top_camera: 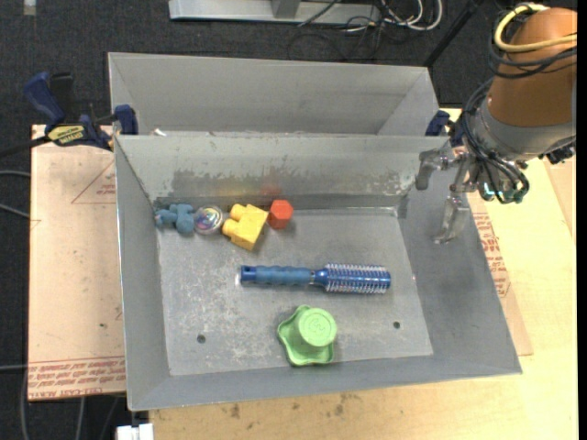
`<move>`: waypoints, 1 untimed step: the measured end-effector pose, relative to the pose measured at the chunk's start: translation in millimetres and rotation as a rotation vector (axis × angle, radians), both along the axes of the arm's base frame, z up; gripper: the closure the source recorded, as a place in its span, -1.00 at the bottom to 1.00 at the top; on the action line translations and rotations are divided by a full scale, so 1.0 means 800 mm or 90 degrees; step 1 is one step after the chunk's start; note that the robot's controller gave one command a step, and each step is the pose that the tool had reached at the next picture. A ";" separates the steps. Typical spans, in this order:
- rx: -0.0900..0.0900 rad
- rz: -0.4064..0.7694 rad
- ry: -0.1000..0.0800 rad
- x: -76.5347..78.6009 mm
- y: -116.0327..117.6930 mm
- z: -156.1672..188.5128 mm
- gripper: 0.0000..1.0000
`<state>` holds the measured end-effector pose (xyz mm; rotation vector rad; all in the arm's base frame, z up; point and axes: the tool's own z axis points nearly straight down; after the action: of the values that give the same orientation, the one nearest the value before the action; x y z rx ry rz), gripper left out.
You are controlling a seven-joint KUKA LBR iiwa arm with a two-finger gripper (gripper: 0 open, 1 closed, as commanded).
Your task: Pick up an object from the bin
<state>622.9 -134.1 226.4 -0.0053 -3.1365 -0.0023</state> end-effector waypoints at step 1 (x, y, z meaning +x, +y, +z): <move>0.002 -0.048 0.002 -0.061 0.072 -0.164 -1.00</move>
Offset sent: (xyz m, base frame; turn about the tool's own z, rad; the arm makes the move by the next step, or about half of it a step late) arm -0.0466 0.0546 -0.1255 0.0788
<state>573.8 -76.1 95.5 -0.1242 -3.1305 -0.0064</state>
